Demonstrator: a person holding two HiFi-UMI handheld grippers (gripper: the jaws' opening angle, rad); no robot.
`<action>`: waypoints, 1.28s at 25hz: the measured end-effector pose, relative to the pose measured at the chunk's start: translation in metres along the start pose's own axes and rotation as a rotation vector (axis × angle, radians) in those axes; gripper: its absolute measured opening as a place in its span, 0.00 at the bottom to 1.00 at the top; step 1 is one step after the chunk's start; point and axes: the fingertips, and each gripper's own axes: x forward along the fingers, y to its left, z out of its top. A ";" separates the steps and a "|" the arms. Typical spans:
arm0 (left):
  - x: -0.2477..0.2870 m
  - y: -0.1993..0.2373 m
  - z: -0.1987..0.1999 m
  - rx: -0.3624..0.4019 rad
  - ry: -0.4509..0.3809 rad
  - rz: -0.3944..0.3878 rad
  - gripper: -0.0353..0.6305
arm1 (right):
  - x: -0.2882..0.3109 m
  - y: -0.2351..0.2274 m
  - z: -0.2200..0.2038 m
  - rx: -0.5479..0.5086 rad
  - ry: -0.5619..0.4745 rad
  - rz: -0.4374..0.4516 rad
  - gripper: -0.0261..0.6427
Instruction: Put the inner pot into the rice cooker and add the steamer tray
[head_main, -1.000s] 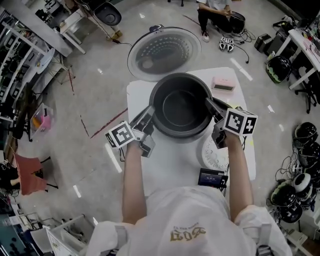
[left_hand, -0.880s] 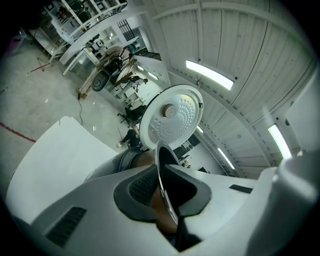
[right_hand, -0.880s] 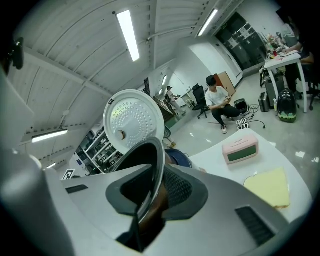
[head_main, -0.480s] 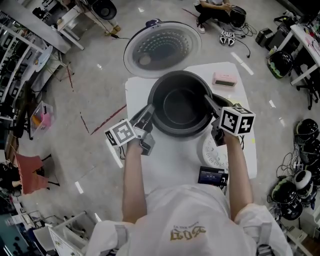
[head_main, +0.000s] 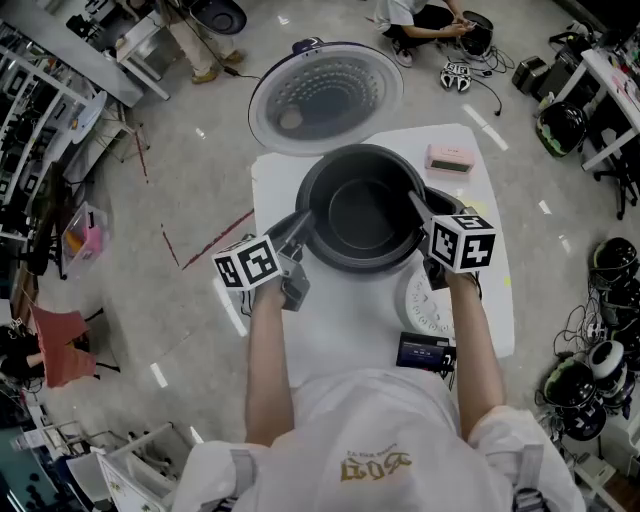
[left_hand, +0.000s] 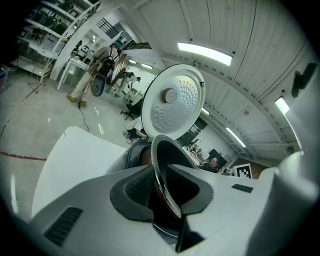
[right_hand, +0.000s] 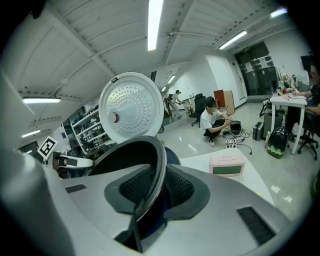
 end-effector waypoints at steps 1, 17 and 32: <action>-0.001 0.002 -0.001 0.012 0.004 0.009 0.19 | 0.001 0.000 -0.001 -0.017 0.007 -0.012 0.21; 0.006 0.003 0.002 0.147 -0.003 0.119 0.30 | 0.003 -0.009 -0.002 -0.066 -0.014 -0.057 0.21; 0.001 0.024 -0.007 0.408 0.051 0.304 0.40 | -0.027 0.011 -0.010 -0.060 -0.028 -0.079 0.20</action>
